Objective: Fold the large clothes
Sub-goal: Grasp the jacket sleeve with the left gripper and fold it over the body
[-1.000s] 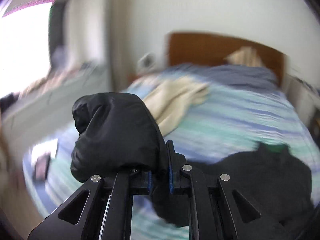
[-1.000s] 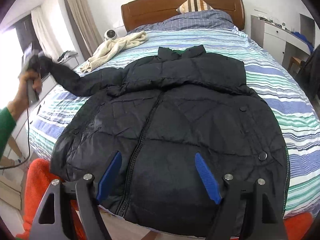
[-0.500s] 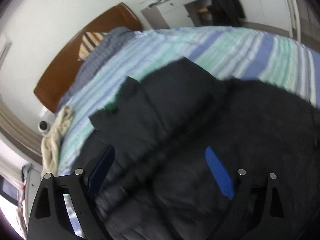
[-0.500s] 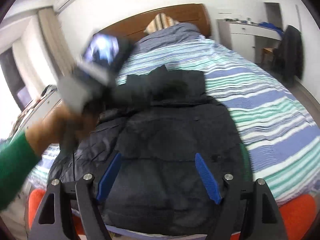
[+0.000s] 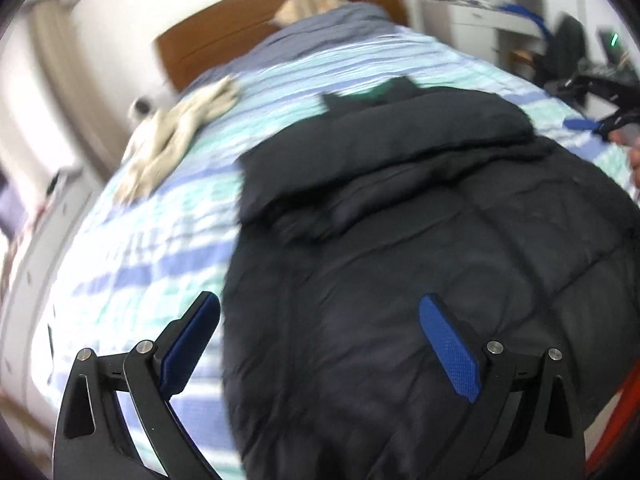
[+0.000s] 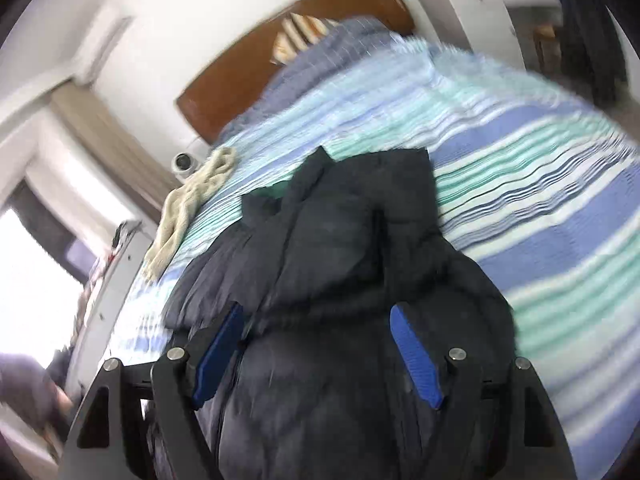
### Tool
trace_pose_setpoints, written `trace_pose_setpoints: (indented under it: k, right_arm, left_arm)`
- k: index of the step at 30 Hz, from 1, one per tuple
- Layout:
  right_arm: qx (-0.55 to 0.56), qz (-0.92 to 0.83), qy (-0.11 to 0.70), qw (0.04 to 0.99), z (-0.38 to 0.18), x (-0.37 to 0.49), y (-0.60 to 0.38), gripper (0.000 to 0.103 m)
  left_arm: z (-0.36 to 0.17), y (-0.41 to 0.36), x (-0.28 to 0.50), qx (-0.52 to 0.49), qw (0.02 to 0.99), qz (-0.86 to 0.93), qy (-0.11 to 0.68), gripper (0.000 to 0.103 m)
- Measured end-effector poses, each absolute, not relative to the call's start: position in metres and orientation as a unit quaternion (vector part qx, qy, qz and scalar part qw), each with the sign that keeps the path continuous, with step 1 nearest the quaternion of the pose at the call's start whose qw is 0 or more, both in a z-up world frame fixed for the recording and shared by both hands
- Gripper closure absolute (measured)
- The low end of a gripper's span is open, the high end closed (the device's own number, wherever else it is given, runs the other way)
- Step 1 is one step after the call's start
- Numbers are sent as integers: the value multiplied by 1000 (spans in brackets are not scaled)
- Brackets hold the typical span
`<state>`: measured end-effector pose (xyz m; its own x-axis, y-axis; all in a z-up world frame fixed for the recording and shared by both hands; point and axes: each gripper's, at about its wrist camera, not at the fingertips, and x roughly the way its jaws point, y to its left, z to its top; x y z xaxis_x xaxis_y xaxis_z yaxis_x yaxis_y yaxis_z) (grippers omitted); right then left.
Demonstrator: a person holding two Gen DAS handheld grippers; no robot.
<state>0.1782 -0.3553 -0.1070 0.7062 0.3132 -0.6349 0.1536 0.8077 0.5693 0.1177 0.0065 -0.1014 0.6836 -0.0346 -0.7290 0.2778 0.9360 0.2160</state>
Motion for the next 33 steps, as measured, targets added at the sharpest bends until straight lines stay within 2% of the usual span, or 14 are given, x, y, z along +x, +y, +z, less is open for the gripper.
trace_pose_setpoints:
  k: [3,4,5,6,9,11,13,15,16,21,24,27,30,33]
  right_arm:
    - [351,35,408,842,-139,223,-362,26]
    - [365,44,418,831,-148,234,-360,30]
    - [362,55,425,828,-151,243,-354,43]
    - [339,49,427,837,-146,242,-350,76]
    - [269,21,387,882,-110,229,-342,83]
    - [241,-13,381,892,-105,221,-347,84]
    - [198,-25,424,883,-123,232,-343,77]
    - [184,-8,474,861,-142,240,-337,57]
    - [177,-8,471,864,-141,236,-333,51]
    - [130,-21,364,922,-81,210,-318,51]
    - [116,33,360,925,-67,232,-303,51]
    - [136,62,406,901,-97,267,-300,51]
    - [148,73,484,859,-158,291,-303,54]
    - [165,74,474,862,-174,289,-305,54]
  left_arm:
    - [-110,39,108,105,904,-61,411,3]
    - [-115,47,107,95,902,-54,417,3]
    - [-120,54,107,87,900,-46,425,3]
    - [-123,60,107,79,897,-39,432,3]
    - [-126,74,109,55,894,-30,445,3]
    - [-125,74,118,37,893,-37,446,3]
    - [-123,66,135,30,891,-50,449,3]
    - [-115,59,149,34,894,-55,442,3]
    - [-108,55,162,36,898,-53,435,3]
    - [-81,38,238,9,914,-45,404,3]
    - [-92,20,284,11,913,-51,405,9]
    - [-134,1,313,41,898,-43,435,26]
    - [-188,-8,322,78,880,-42,467,21]
    - [-194,-9,321,76,880,-32,467,21]
